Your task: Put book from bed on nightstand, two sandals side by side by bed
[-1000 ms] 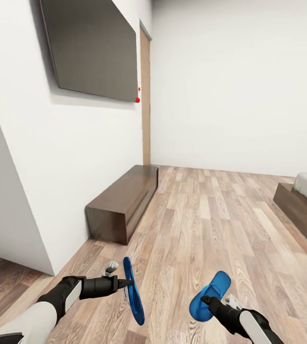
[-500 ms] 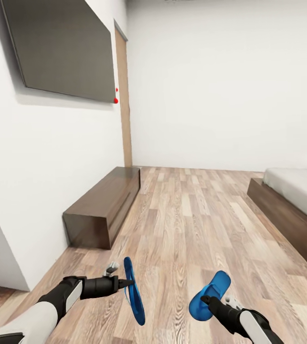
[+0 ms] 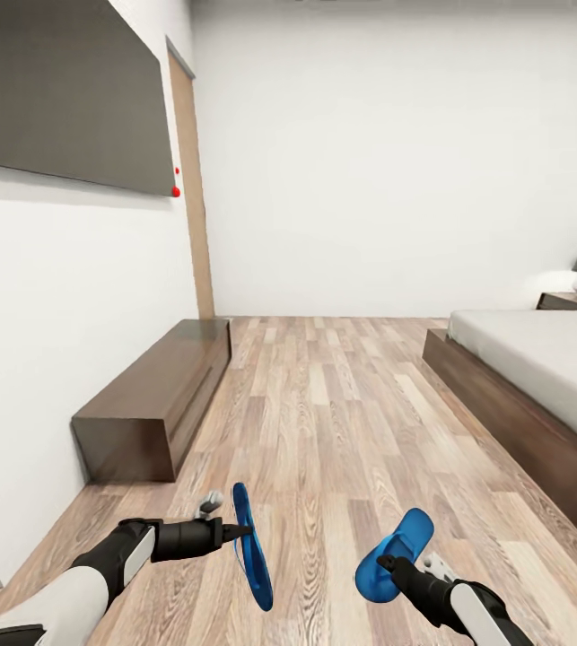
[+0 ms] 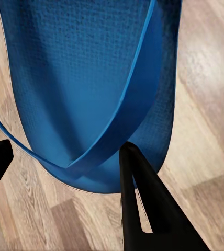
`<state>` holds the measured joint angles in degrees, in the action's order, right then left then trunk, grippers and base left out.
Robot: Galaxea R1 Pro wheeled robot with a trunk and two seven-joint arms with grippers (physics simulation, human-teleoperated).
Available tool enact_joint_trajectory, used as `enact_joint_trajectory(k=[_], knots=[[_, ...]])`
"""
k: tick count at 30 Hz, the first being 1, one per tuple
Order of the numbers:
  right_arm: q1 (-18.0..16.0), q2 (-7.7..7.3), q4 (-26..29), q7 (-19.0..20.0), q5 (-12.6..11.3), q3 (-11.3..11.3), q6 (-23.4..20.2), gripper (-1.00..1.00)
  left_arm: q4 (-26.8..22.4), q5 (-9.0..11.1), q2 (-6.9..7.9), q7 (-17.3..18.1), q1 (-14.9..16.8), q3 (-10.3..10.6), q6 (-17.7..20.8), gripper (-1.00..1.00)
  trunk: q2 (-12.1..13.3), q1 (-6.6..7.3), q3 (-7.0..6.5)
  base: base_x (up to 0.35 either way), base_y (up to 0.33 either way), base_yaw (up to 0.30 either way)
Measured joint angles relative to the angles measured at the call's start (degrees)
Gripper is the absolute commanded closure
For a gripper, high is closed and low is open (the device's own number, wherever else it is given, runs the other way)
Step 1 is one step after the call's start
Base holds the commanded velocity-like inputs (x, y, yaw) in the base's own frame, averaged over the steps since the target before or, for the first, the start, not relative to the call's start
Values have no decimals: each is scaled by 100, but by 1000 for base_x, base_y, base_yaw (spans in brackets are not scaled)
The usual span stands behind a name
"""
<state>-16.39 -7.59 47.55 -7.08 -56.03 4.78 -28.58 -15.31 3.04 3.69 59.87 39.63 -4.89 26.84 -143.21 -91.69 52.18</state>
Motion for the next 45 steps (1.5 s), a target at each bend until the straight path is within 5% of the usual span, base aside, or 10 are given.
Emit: enact_joint_trajectory(k=[45], knots=[[0,0,0,0,1,1,-2,100,6,-10,-3,-7,-3,17,-8,100,0,0,-138,0,0,-267]])
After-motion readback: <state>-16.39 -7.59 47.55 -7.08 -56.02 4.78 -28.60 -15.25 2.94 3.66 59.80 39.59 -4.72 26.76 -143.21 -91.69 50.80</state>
